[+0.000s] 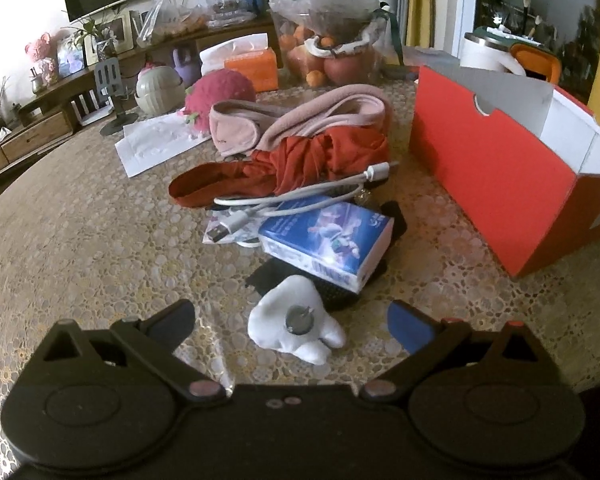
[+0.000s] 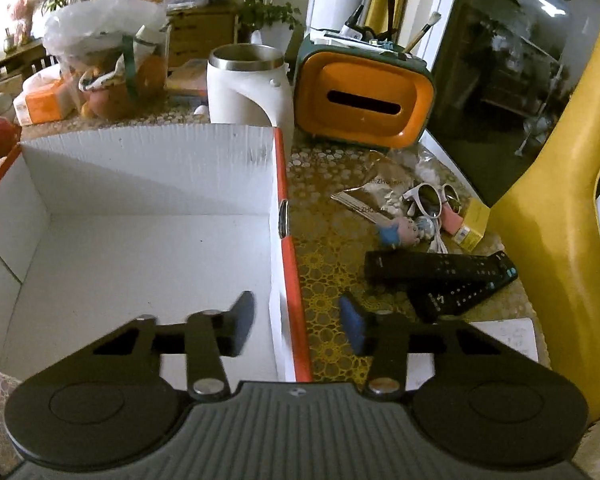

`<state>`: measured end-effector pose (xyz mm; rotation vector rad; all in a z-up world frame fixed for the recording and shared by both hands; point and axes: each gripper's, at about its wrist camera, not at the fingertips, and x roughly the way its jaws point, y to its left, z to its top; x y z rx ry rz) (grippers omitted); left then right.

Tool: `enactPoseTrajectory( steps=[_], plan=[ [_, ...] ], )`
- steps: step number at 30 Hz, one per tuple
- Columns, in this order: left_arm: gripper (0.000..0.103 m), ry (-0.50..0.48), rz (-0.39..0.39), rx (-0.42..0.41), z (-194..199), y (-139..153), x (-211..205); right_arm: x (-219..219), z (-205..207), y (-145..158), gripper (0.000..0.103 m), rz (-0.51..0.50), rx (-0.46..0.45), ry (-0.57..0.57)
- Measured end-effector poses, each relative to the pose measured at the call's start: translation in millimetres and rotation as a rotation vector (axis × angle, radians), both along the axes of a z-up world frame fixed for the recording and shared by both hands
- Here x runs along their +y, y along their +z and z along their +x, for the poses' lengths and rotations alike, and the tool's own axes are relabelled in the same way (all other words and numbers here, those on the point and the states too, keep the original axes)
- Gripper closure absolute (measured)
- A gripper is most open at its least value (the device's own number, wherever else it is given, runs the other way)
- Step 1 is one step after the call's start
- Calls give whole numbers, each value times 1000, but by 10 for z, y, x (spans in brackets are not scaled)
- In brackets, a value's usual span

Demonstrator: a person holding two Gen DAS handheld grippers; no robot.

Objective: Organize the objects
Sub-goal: 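Reach the left gripper toward the white plush toy beside the tissue pack, then close the left gripper on the white plush toy and lift it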

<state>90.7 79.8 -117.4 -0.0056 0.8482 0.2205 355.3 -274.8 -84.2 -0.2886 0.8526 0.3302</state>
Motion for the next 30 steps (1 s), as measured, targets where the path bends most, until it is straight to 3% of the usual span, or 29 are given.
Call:
enactPoseTrajectory(
  steps=[4, 12, 21, 24, 30],
  plan=[
    [1, -1, 15, 7, 8, -36, 29, 40, 14, -30, 86, -9, 7, 5],
    [2, 1, 45, 20, 37, -149, 63, 97, -85, -23, 92, -51, -16, 61],
    [28, -20, 22, 51, 114, -260, 81, 117, -93, -16, 92, -64, -19, 57],
    [43, -27, 2, 45, 105, -245, 80, 117, -93, -18, 92, -65, -20, 58],
    [50, -11, -13, 48, 89, -201, 83, 119, -96, -14, 92, -65, -21, 61]
  ],
)
